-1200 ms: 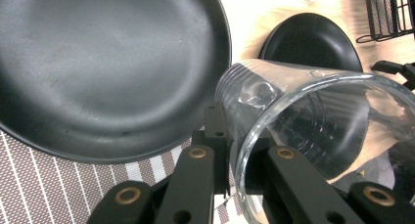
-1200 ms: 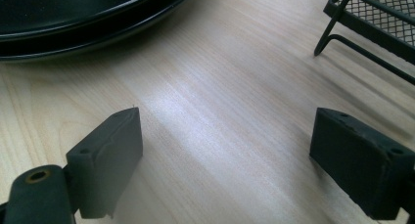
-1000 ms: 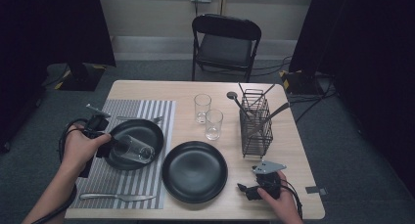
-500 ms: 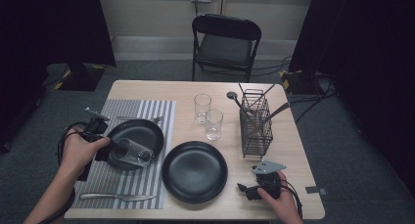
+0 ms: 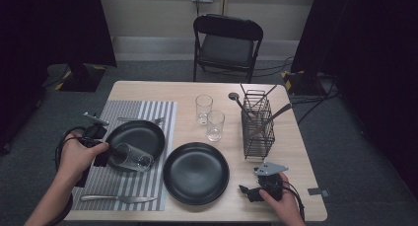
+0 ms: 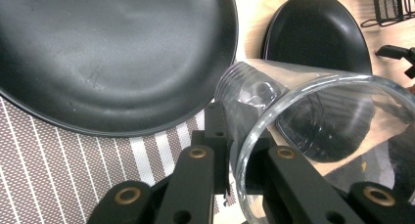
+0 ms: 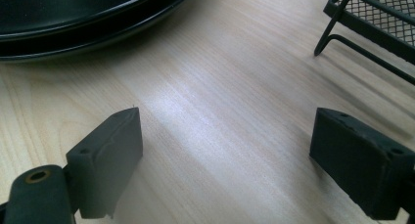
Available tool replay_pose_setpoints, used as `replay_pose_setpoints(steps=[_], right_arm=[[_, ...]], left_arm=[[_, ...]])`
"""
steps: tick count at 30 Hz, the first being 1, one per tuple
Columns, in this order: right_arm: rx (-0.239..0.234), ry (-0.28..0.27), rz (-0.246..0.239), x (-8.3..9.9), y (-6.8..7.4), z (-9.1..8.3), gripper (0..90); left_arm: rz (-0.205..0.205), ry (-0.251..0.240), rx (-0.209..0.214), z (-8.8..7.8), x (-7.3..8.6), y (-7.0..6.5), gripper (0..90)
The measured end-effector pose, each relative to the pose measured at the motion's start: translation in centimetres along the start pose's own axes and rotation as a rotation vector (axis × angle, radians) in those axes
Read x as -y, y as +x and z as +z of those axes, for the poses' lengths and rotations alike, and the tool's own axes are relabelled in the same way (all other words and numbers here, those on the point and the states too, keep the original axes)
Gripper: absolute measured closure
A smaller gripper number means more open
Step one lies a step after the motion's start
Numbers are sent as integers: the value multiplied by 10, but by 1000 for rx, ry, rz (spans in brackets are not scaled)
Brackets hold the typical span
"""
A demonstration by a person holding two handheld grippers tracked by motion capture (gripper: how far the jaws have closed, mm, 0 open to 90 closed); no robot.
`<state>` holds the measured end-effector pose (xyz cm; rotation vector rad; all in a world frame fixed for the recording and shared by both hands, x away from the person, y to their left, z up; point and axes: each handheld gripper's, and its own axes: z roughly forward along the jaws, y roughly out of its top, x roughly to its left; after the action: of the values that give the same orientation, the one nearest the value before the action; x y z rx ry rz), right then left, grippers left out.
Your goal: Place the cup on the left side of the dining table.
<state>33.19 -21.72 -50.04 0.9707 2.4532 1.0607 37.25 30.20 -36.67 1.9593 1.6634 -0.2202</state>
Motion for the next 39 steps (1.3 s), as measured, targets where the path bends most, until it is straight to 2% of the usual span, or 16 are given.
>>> replay_pose_setpoints(steps=[3, 5, 7, 9, 14, 18, 19, 20, 22, 26, 27, 28, 30, 33, 37, 39], right_arm=[[0, 0, -1, 0, 0, 0, 114], [0, 0, 0, 0, 0, 0, 114], [0, 0, 0, 0, 0, 0, 114], [0, 0, 0, 0, 0, 0, 114], [0, 0, 0, 0, 0, 0, 114], [0, 0, 0, 0, 0, 0, 114], [0, 0, -1, 0, 0, 0, 114], [0, 0, 0, 0, 0, 0, 114], [0, 0, -1, 0, 0, 0, 114], [0, 0, -1, 0, 0, 0, 114], [0, 0, 0, 0, 0, 0, 114], [0, 0, 0, 0, 0, 0, 114], [0, 0, -1, 0, 0, 0, 114], [0, 0, 0, 0, 0, 0, 114], [0, 0, 0, 0, 0, 0, 114], [0, 0, 0, 0, 0, 0, 114]], left_arm=[[23, 10, 1, 0, 1, 1, 852], [1, 7, 5, 0, 2, 0, 852], [20, 11, 7, 0, 3, 1, 852], [5, 8, 3, 0, 5, 0, 852], [20, 11, 4, -1, 7, 2, 852], [10, 13, 7, -1, 10, 3, 852], [24, 16, 9, 0, 10, 4, 852], [1, 13, 10, 0, 11, 3, 852], [18, 18, 2, 0, 12, 5, 852], [0, 21, 11, 1, 16, 6, 852], [16, 26, 12, 1, 17, 7, 852], [0, 21, 12, 2, 18, 7, 852], [21, 28, 0, 2, 19, 9, 852], [2, 23, 11, 3, 21, 9, 852], [18, 34, 17, 4, 24, 12, 852], [1, 30, 13, 4, 26, 11, 852]])
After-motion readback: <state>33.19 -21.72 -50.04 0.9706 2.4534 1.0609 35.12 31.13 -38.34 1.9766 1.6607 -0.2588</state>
